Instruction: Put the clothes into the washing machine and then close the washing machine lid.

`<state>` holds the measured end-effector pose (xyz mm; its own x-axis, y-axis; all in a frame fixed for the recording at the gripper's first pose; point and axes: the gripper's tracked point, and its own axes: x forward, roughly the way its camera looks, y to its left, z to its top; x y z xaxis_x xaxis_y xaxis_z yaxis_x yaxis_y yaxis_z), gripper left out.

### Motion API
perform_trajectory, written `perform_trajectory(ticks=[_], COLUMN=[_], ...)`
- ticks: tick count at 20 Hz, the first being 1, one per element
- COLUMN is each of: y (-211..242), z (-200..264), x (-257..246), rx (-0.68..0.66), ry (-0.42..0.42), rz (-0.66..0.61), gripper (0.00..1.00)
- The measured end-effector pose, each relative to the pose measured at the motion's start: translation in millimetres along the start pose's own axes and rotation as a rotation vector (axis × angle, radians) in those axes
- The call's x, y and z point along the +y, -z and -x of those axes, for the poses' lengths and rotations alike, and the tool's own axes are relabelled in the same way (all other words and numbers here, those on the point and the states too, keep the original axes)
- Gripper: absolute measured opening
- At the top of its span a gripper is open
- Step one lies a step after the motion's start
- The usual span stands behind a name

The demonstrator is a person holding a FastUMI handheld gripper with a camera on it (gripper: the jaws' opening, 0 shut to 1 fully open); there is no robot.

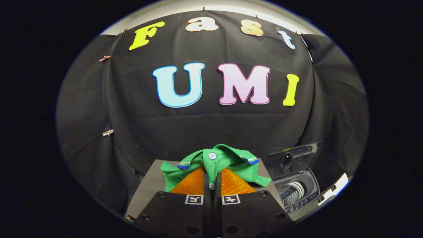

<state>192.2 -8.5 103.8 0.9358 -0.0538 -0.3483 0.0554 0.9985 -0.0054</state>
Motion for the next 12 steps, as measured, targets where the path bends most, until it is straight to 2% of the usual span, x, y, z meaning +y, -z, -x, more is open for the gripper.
perform_trajectory(ticks=[3, 6, 12], y=[-22.5, -38.4, -51.9], z=[7.5, 13.2, 17.1], x=[-20.9, -56.5, -148.5], rx=[-0.040, -0.067, -0.075], ry=[0.033, 0.099, 0.174], rz=[0.005, -0.019, -0.031], gripper=[0.06, 0.06, 0.06])
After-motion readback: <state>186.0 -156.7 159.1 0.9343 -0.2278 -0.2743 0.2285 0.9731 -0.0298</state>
